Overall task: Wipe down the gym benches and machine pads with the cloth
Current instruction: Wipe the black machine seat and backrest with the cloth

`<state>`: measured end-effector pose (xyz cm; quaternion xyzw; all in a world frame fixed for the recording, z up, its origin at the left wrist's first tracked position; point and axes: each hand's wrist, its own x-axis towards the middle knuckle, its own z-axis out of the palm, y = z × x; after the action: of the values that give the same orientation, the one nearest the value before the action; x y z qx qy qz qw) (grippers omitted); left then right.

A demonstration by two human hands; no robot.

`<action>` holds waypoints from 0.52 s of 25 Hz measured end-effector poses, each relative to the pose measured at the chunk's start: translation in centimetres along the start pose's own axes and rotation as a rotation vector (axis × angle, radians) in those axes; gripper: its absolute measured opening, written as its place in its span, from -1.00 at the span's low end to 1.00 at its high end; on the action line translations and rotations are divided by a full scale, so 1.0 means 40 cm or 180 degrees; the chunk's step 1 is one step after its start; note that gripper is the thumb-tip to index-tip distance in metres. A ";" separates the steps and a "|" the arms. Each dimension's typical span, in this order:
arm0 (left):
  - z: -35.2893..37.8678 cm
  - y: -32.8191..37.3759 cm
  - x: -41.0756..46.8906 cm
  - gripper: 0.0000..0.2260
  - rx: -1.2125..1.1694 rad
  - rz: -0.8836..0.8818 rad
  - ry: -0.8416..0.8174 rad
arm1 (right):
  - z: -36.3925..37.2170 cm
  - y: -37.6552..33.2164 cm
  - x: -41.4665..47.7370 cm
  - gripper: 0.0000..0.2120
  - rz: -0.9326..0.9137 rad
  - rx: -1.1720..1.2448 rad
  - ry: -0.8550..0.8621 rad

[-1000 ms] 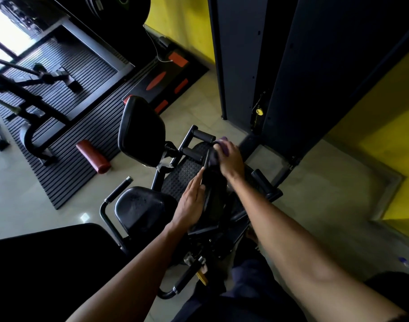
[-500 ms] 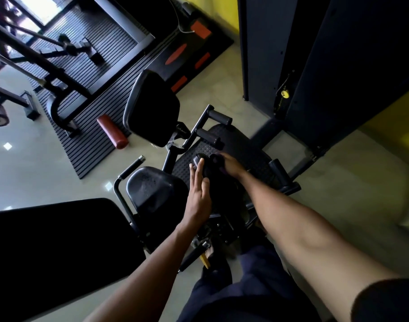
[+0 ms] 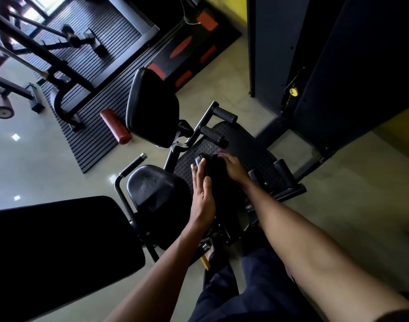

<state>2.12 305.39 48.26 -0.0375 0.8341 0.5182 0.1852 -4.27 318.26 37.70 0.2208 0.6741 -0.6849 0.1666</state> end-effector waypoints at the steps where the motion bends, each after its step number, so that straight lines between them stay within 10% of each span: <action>1: -0.001 0.000 0.000 -0.58 -0.0002 0.0033 0.0002 | -0.002 0.005 0.020 -0.74 0.0175 -0.0042 -0.0052; 8: -0.001 -0.009 0.023 -0.61 -0.0201 -0.0154 0.0007 | 0.022 -0.145 -0.110 -0.68 -0.1246 0.0038 0.0018; 13: -0.009 0.000 0.028 -0.58 -0.0057 0.0105 -0.0139 | 0.000 -0.059 0.026 -0.77 -0.0198 0.0192 -0.0097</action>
<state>0.98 305.22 48.03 -0.0141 0.8257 0.5293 0.1945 -6.38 318.44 39.15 0.1942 0.6571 -0.7130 0.1487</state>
